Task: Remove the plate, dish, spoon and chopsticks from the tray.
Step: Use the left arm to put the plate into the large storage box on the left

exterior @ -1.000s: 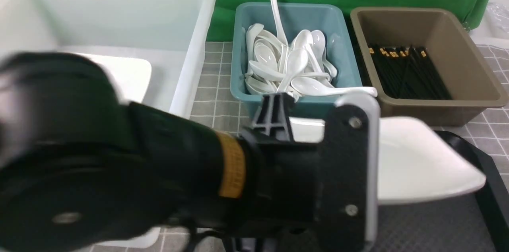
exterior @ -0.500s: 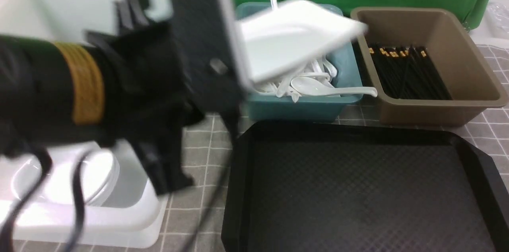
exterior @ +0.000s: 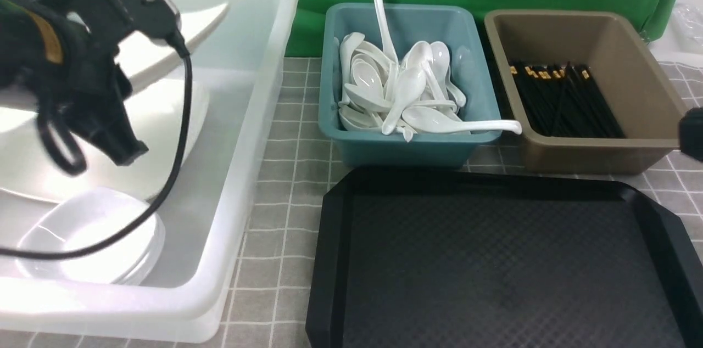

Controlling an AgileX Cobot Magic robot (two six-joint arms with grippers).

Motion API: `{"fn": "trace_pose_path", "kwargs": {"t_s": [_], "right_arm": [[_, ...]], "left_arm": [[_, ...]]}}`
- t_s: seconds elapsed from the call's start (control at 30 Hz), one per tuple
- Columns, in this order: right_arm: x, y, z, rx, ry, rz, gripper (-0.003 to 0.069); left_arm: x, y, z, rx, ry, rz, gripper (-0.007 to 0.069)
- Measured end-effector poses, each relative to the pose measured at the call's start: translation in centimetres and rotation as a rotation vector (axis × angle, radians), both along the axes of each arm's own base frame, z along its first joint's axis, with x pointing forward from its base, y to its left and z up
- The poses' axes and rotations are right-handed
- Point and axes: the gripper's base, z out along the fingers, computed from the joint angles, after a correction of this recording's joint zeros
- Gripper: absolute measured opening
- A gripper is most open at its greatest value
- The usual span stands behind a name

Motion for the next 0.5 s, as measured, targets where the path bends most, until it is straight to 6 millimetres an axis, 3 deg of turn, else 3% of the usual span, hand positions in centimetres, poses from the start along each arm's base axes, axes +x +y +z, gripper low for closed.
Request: {"fn": "trace_pose_path", "kwargs": {"t_s": [0.5], "right_arm": [[-0.4,0.2,-0.4,-0.018,0.046,0.042,0.0029]], "left_arm": [[5.3,1.7,-7.2,0.004,0.158,0.194,0.0024]]}}
